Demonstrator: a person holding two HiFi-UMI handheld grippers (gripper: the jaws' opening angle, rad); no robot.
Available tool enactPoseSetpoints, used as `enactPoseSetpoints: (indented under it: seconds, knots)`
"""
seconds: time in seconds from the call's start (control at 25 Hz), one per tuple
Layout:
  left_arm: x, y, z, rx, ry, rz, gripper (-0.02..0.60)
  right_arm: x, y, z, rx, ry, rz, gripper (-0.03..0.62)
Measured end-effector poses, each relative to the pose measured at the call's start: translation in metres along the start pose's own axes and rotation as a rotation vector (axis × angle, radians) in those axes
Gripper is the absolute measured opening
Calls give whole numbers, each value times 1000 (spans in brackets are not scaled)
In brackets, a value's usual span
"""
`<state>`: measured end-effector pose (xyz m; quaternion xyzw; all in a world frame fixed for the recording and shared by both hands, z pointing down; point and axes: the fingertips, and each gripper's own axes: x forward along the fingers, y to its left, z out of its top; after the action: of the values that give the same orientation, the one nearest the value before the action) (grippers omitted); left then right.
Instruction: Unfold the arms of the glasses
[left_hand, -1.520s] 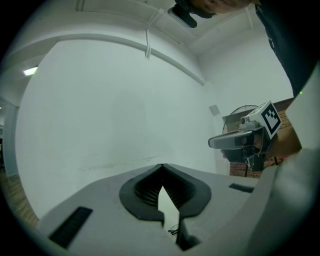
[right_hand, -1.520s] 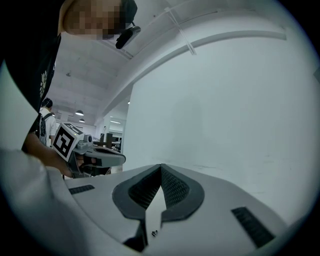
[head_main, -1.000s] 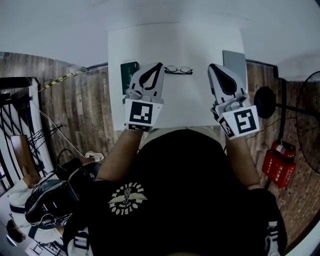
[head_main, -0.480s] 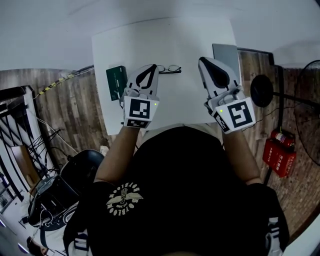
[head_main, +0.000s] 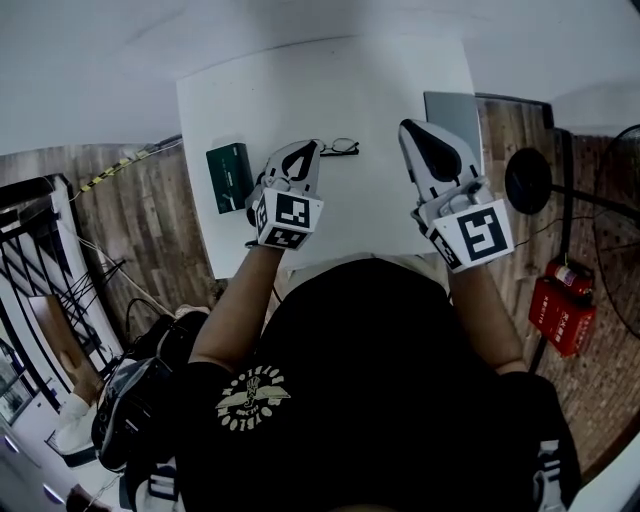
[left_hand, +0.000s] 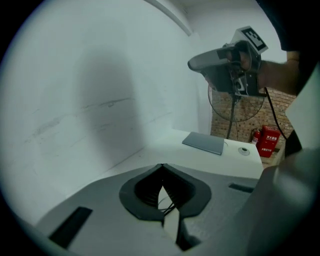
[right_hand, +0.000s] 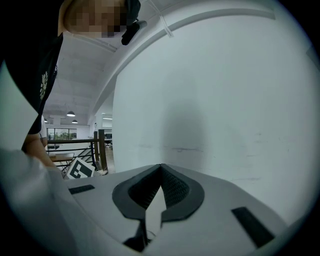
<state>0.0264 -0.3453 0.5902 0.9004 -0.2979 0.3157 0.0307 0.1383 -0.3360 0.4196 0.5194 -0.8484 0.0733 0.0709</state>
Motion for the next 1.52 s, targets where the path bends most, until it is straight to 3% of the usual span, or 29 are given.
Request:
enactPoseSetpoints:
  seconds: [0.16,0.4,0.6,1.04,1.32,1.52]
  knots:
    - [22,-13,-23,74,90,-31,8,1,-9,-5,12,11,1,-2]
    - [54,-33,-65,226,294,-89,8,-1,-22,-13,30,22,-12,-2]
    - [73,-35,-87,334,398,-98,9,-2,-29,-22,48,41,-20,-2]
    - [93,-46,-115,511,548,-141,61,-3,-33,-33,71,66,-27,-2]
    - [104,-50,-116,600,551,-138,61,-2,-29,-36,81,86,-21,-2]
    - [109,-44,-115,622,553,-103,61,-2,-28,-35,87,84,-24,-2]
